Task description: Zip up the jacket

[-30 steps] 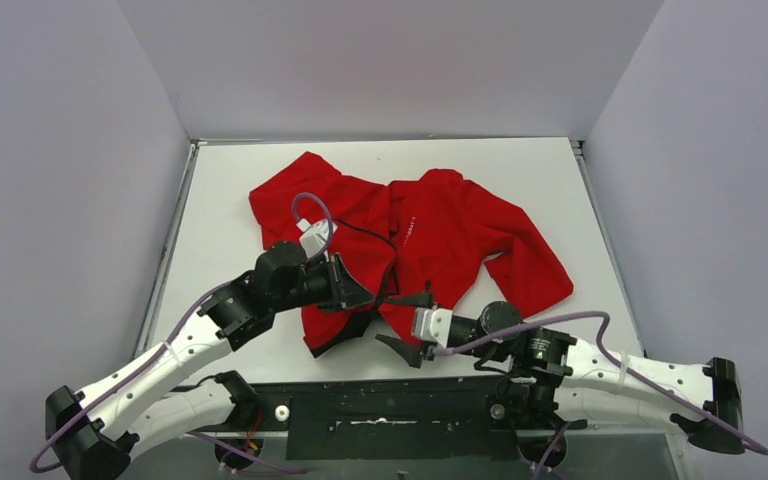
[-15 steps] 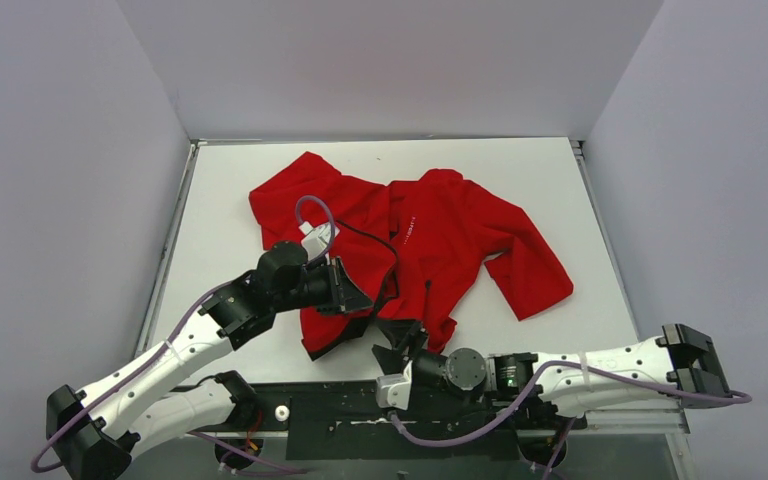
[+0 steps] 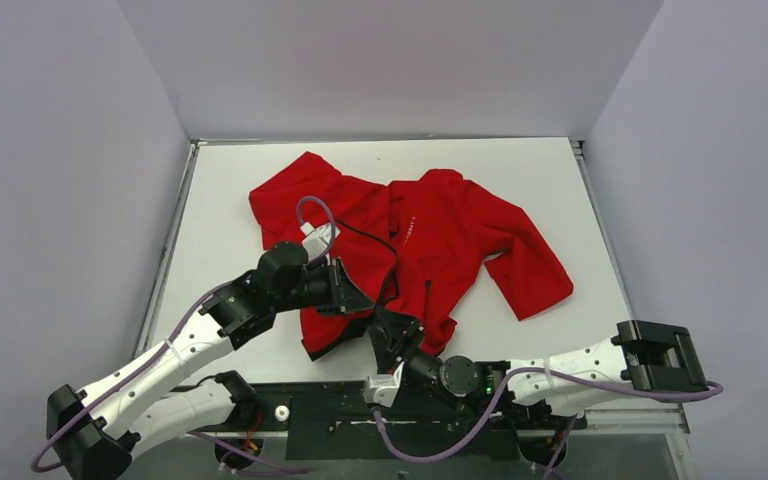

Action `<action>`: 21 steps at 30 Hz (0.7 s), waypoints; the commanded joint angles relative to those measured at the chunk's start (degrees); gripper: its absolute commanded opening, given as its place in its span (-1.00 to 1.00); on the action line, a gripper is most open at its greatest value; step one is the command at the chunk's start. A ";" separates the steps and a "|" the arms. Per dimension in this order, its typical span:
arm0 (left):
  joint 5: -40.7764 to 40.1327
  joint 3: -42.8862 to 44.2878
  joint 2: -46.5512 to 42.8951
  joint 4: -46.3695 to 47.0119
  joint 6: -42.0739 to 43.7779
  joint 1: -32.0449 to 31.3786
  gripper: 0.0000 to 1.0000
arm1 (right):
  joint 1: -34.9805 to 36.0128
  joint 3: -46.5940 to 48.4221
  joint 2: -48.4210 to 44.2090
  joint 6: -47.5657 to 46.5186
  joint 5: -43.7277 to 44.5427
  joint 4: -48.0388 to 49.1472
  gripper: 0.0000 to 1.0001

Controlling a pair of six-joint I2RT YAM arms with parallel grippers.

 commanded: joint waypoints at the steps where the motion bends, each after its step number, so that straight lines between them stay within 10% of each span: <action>1: 1.49 0.44 0.03 3.46 -0.27 0.35 -1.00 | 0.22 0.14 1.62 -1.80 2.19 11.35 0.03; 21: 1.61 0.01 -1.39 3.35 -0.61 0.35 -1.00 | -2.12 0.14 7.04 -0.88 1.97 17.69 -0.31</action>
